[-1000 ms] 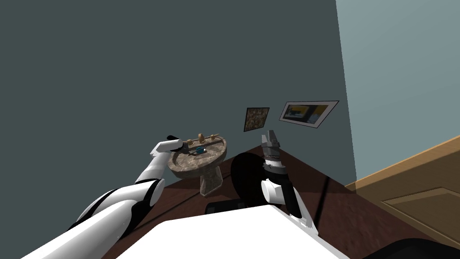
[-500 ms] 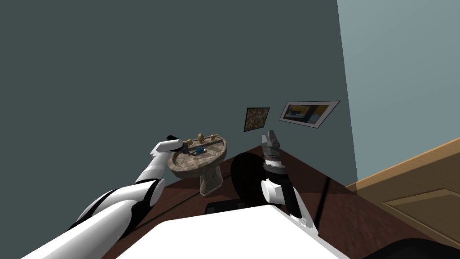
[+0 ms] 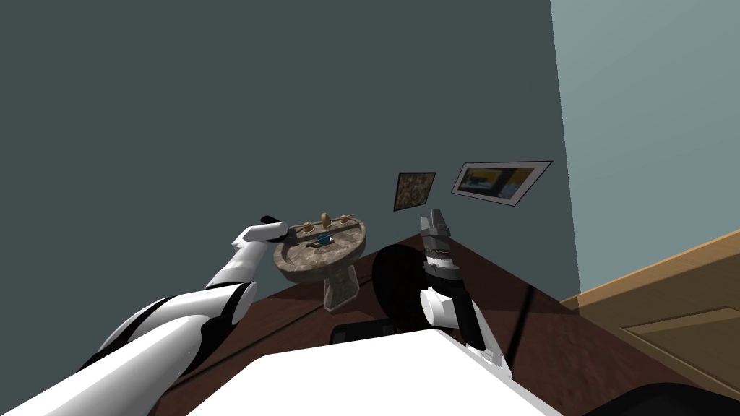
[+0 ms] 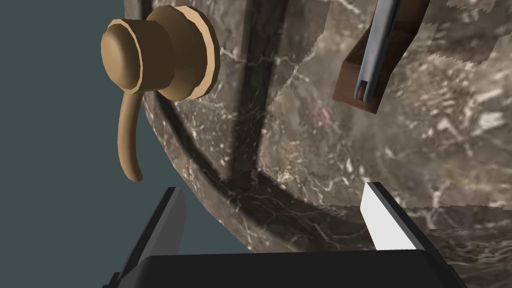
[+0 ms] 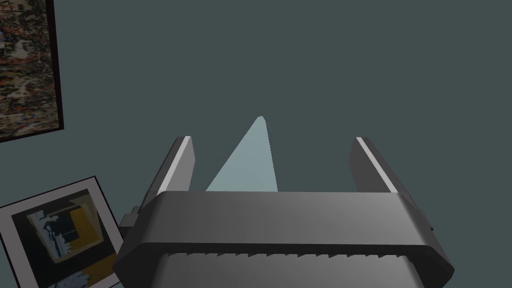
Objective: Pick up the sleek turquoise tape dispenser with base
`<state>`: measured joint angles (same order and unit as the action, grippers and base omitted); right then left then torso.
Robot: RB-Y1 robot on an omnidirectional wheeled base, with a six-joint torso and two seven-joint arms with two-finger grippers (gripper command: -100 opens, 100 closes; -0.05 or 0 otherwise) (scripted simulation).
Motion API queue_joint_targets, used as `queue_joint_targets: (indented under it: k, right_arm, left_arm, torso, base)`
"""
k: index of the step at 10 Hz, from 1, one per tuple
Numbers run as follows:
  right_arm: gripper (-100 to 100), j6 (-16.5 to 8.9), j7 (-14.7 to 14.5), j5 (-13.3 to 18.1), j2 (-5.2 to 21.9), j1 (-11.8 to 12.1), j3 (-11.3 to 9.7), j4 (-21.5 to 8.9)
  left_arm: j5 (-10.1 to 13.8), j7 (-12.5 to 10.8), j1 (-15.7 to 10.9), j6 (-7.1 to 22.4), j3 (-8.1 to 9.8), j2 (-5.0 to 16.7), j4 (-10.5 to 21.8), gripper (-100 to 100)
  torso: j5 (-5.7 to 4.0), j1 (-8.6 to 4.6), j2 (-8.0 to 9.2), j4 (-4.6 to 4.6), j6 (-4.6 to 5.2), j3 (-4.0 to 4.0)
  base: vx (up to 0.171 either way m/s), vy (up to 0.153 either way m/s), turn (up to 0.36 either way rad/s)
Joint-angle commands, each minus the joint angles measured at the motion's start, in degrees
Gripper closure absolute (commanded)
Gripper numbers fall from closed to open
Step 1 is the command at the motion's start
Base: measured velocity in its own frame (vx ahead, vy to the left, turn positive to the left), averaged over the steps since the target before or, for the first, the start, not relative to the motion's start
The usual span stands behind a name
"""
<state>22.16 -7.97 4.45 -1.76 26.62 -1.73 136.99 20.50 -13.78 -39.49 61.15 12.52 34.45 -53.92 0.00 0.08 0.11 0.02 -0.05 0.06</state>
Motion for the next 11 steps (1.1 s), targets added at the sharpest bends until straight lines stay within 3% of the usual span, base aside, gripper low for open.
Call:
queue_joint_targets:
  k: [1, 6, 11]
  right_arm:
    - [0, 0.0, 0.0, 0.0, 0.0, 0.0, 0.0, 0.0]
    - [0, 0.0, 0.0, 0.0, 0.0, 0.0, 0.0, 0.0]
    - [0, 0.0, 0.0, 0.0, 0.0, 0.0, 0.0, 0.0]
  left_arm:
    - [0.79, -0.14, -1.03, -0.97, -0.76, 2.02, 2.47, -100]
    - [2.15, -0.53, -4.39, -3.96, -2.17, 5.68, 10.82, -100]
    - [1.79, -1.22, -7.05, -4.85, -2.52, 5.49, 16.07, -100]
  torso:
    - [0.0, 0.0, 0.0, 0.0, 0.0, 0.0]
    - [-0.03, -0.15, -0.11, -0.03, 0.02, -0.07]
    - [-0.01, -0.05, -0.12, -0.04, 0.03, -0.07]
  base:
    - [-0.018, -0.011, 0.032]
    - [-0.002, -0.031, 0.035]
    - [-0.001, -0.016, 0.026]
